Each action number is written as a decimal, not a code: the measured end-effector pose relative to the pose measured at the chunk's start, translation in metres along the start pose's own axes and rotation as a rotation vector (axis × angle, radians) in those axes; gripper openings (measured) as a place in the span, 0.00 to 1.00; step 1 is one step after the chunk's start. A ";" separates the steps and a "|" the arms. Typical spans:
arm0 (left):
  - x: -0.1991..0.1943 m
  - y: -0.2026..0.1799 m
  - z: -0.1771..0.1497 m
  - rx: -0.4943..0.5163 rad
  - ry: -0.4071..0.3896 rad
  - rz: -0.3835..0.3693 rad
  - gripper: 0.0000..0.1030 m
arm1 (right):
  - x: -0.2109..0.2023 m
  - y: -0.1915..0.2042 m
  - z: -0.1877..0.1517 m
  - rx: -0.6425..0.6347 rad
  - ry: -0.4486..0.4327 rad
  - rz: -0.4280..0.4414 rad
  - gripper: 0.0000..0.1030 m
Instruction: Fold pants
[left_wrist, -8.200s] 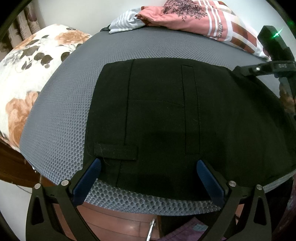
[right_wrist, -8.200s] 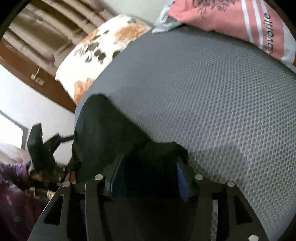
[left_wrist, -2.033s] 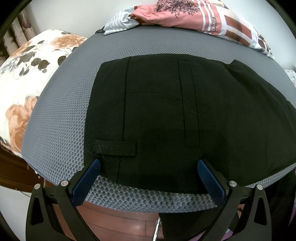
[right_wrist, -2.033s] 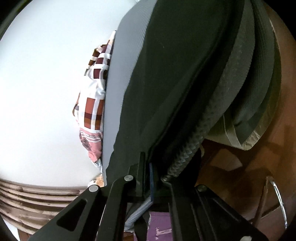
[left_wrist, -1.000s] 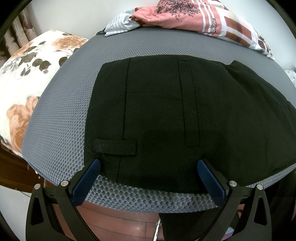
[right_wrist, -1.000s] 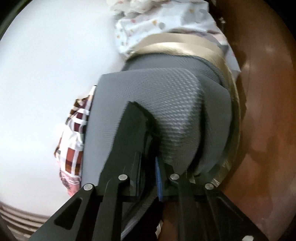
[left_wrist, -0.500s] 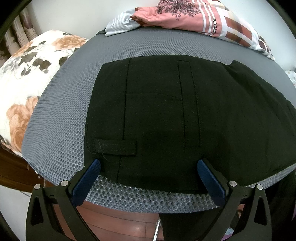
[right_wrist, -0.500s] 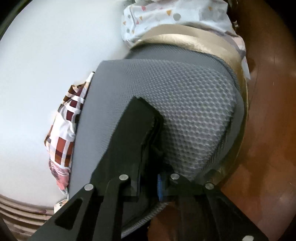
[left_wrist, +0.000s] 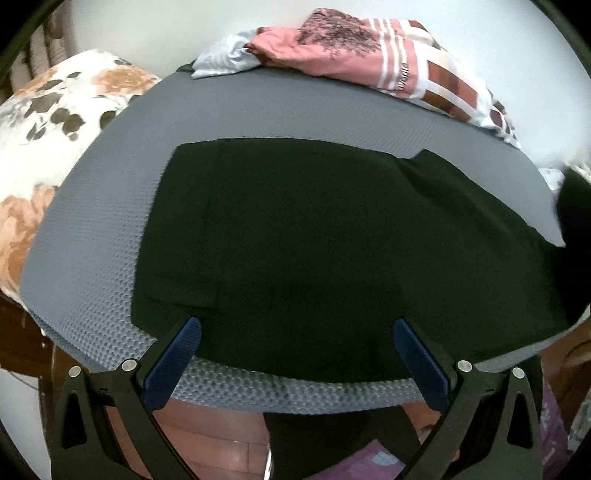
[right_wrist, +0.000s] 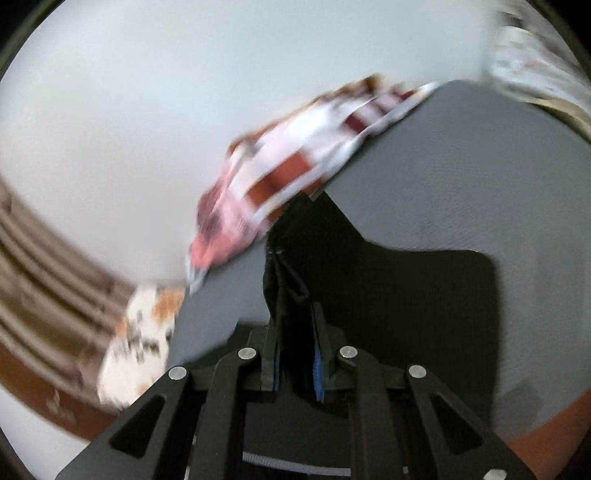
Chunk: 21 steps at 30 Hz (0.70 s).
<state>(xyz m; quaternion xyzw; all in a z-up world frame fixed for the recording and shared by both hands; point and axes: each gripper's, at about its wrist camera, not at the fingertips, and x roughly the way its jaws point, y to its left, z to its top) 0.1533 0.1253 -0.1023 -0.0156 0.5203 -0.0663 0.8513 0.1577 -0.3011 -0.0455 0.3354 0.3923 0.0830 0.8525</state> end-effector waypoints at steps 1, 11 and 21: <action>-0.001 -0.003 0.000 0.007 -0.005 0.001 1.00 | 0.022 0.012 -0.012 -0.032 0.052 -0.003 0.13; 0.005 -0.005 0.001 -0.010 0.021 -0.034 1.00 | 0.096 0.052 -0.090 -0.308 0.242 -0.121 0.13; 0.007 -0.006 0.000 -0.004 0.029 -0.036 1.00 | 0.111 0.070 -0.109 -0.389 0.267 -0.109 0.13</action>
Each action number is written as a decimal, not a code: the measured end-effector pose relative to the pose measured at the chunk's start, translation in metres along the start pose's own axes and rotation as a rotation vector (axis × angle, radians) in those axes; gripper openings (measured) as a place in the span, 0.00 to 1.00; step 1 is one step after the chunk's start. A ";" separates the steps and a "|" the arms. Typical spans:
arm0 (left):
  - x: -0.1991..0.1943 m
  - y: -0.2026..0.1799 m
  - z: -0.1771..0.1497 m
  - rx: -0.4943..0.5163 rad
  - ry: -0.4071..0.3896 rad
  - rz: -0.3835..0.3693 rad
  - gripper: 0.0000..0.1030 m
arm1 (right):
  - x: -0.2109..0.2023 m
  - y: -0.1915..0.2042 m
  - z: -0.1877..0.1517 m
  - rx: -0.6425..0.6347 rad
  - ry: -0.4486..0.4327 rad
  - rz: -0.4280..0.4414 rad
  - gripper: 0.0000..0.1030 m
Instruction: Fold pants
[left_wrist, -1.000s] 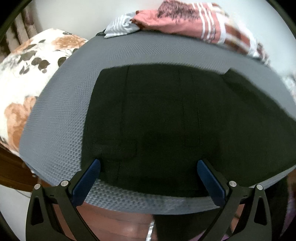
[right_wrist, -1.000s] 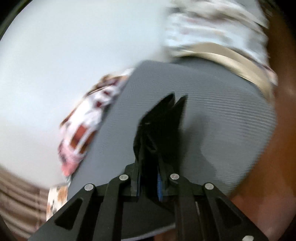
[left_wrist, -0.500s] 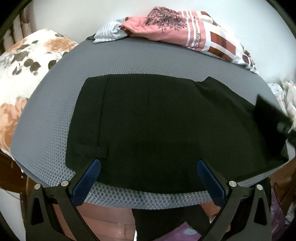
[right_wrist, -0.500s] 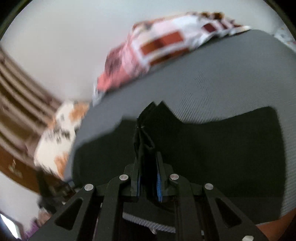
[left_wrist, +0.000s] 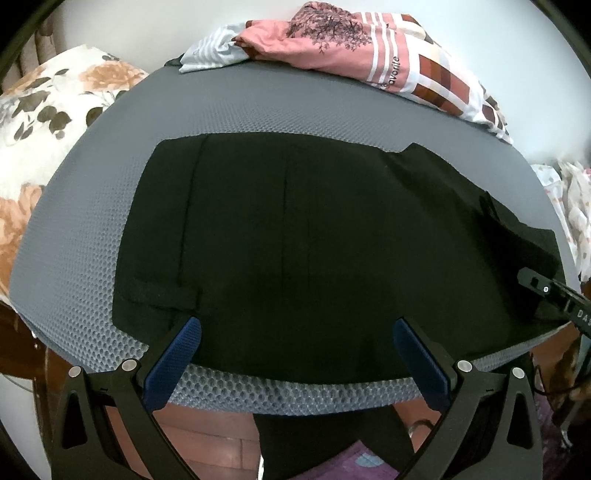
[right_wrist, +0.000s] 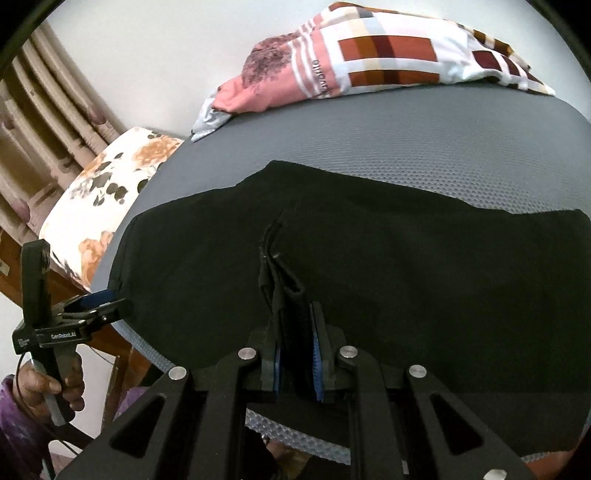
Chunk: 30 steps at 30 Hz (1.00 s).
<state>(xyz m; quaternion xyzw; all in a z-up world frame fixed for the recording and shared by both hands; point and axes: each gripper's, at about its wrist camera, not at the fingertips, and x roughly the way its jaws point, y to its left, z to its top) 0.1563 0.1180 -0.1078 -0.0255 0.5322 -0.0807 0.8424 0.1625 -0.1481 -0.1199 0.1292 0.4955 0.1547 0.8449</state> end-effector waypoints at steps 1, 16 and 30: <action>0.000 0.001 0.000 -0.003 0.002 -0.001 1.00 | 0.002 0.002 0.000 -0.008 0.003 -0.002 0.13; 0.000 0.005 0.001 -0.020 0.001 -0.015 1.00 | -0.012 -0.031 0.003 0.187 -0.005 0.411 0.45; 0.004 0.008 0.002 -0.028 0.026 -0.027 1.00 | -0.038 -0.110 -0.036 0.241 -0.021 0.174 0.25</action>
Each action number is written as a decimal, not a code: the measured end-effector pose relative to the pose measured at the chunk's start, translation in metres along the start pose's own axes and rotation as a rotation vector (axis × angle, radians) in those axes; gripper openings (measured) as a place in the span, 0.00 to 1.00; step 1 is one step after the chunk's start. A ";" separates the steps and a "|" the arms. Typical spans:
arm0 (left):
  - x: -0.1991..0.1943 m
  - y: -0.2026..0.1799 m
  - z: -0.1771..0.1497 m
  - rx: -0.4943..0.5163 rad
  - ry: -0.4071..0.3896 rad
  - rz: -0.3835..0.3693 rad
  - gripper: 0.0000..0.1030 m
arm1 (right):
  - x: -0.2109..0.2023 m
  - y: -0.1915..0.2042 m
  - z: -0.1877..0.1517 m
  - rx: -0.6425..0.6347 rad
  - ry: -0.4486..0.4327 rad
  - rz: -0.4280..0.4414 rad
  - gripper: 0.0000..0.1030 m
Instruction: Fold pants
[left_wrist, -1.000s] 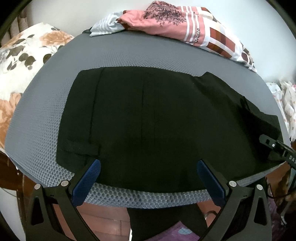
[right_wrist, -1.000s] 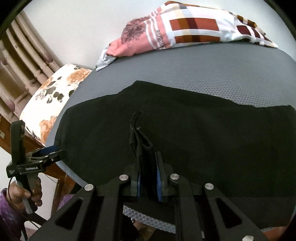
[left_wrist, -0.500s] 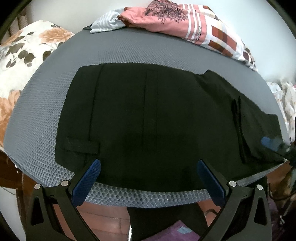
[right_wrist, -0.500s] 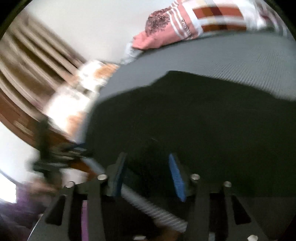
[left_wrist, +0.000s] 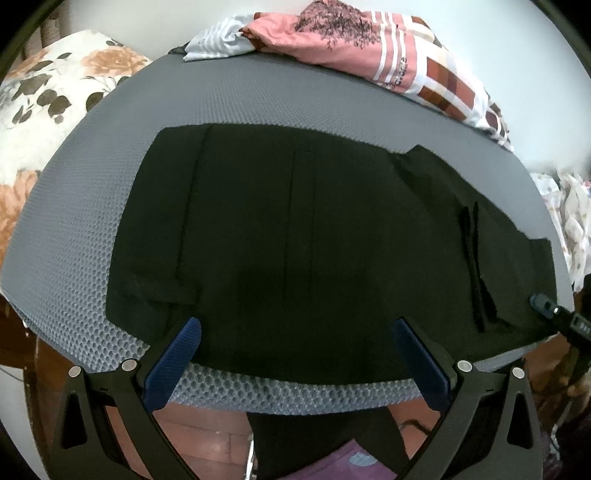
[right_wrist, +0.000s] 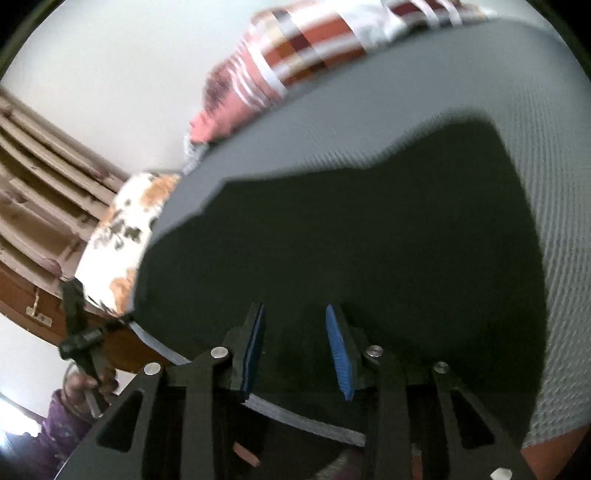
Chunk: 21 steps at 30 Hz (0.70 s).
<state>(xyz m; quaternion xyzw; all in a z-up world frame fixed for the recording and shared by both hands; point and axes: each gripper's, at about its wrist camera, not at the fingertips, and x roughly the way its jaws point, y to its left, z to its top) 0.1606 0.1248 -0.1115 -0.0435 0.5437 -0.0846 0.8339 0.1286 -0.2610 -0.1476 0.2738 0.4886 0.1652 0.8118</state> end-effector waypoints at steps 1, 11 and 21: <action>0.000 0.000 0.000 0.004 -0.001 0.002 1.00 | -0.001 -0.001 0.001 0.009 0.012 0.013 0.25; -0.004 -0.005 -0.001 0.027 -0.023 0.006 1.00 | -0.062 -0.054 0.056 0.142 -0.216 0.049 0.27; 0.004 -0.005 -0.002 0.041 -0.006 0.034 1.00 | -0.036 -0.086 0.062 0.169 -0.085 0.034 0.27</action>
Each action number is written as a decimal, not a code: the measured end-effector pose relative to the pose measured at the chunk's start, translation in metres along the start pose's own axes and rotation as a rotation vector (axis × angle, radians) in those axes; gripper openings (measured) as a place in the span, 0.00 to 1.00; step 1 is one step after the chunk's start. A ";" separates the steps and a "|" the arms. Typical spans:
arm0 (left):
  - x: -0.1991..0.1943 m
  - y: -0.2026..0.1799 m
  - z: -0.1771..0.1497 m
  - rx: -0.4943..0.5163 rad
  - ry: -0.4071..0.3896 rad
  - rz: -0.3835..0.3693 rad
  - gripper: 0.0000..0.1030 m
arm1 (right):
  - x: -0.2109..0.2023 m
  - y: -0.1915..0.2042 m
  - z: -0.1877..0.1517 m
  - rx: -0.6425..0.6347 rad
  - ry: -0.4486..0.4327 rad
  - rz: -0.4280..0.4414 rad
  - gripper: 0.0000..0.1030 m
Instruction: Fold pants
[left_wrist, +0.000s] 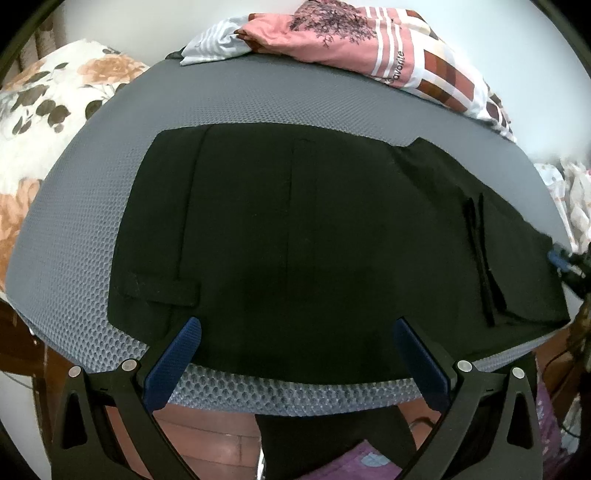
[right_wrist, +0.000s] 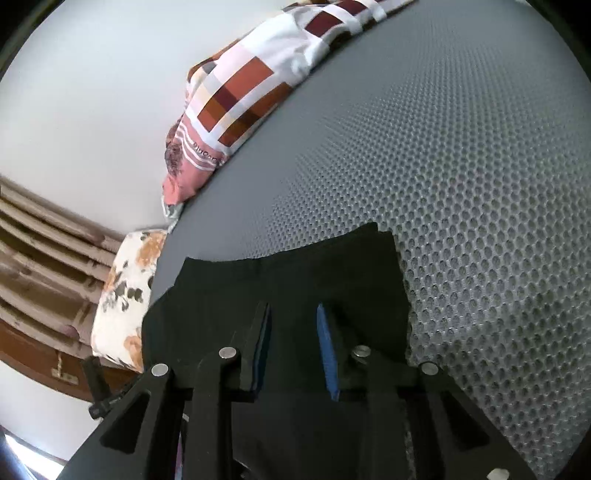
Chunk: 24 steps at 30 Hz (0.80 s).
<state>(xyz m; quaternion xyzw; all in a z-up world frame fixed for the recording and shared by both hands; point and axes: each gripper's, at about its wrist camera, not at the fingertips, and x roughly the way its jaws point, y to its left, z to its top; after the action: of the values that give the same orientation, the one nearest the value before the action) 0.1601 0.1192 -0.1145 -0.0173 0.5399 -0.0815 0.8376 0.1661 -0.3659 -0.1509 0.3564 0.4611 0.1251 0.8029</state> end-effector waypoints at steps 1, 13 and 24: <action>0.000 -0.002 0.000 0.010 -0.002 0.000 1.00 | -0.007 0.001 0.002 -0.007 -0.022 0.006 0.27; 0.003 -0.012 -0.001 0.054 0.001 -0.016 1.00 | 0.000 -0.013 0.021 -0.033 -0.041 -0.065 0.09; -0.068 0.061 0.019 -0.134 -0.139 -0.063 1.00 | -0.002 0.027 -0.020 -0.178 0.034 -0.184 0.28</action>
<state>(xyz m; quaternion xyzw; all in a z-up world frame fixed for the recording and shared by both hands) 0.1568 0.1885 -0.0523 -0.0957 0.4837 -0.0700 0.8672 0.1523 -0.3382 -0.1376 0.2374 0.4927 0.0974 0.8315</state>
